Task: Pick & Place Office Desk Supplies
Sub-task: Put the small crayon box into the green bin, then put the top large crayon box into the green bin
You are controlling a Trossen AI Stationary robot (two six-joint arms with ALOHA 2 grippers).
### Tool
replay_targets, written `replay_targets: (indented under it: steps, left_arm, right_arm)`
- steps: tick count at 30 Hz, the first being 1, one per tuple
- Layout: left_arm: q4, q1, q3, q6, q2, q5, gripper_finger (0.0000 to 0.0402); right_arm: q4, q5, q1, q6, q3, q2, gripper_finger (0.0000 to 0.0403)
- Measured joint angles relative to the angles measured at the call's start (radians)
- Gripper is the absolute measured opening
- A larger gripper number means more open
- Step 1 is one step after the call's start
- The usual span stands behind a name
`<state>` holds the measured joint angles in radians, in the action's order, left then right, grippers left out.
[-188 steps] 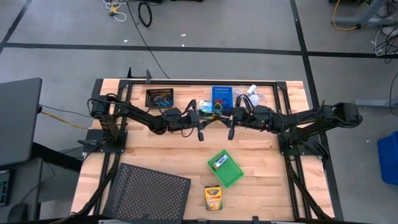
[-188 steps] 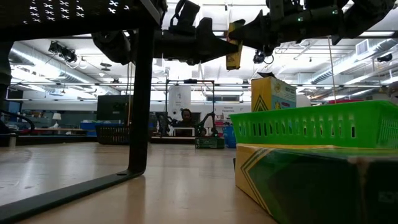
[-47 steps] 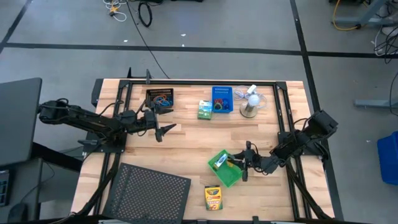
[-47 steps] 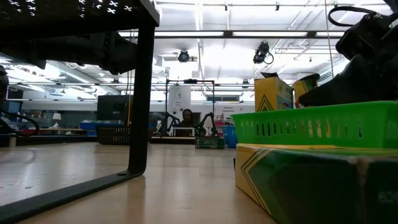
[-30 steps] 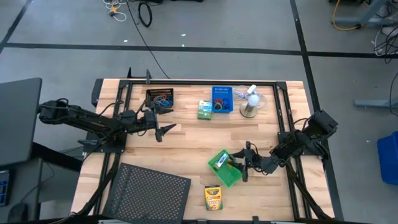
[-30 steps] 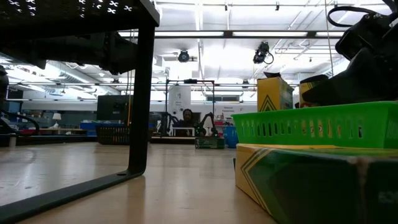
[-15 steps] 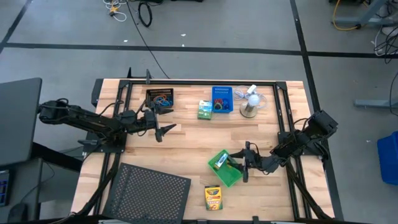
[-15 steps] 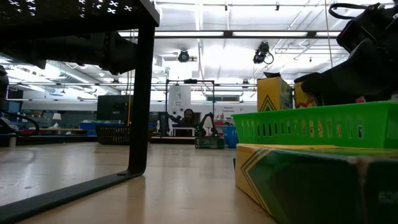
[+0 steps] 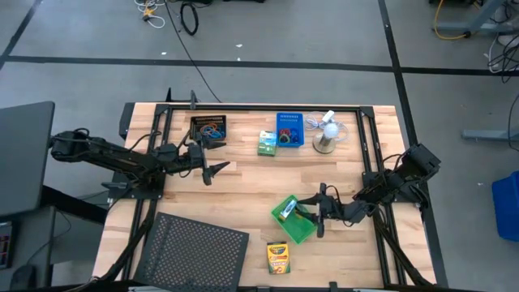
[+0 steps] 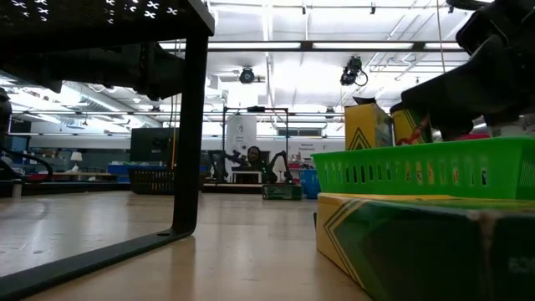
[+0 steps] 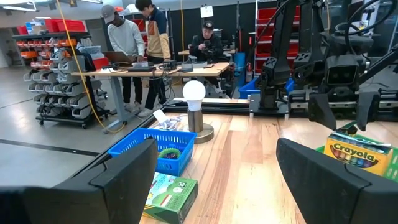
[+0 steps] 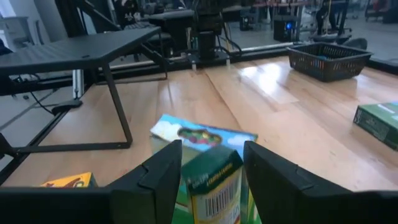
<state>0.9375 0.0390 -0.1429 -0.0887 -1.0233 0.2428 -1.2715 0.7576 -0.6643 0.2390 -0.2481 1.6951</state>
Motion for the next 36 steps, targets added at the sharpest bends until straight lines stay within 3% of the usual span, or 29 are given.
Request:
replay_targets:
  steps: [13,21,24,29,36]
  left_arm:
    - [-0.003,0.000,0.000,0.021,0.000,-0.019,0.0335]
    - [-0.024,0.000,0.000,0.027,0.000,-0.019,0.0335]
    - [-0.100,0.000,-0.030,0.044,0.000,-0.022,0.0335]
    - [-0.492,-0.001,-0.223,0.086,-0.038,0.000,0.0335]
    - [-0.829,0.023,-0.534,0.069,-0.257,0.042,0.0335]
  right_arm:
    - [-0.202,0.017,0.000,-0.235,0.000,-0.007,0.0181]
    - [-0.187,-0.036,0.000,-0.339,-0.001,-0.084,0.0181]
    - [-0.088,-0.036,0.000,-0.358,-0.012,-0.127,0.0181]
    - [0.209,-0.024,0.023,-0.359,-0.076,-0.226,0.0181]
    - [0.576,0.011,0.061,-0.320,-0.119,-0.411,0.0181]
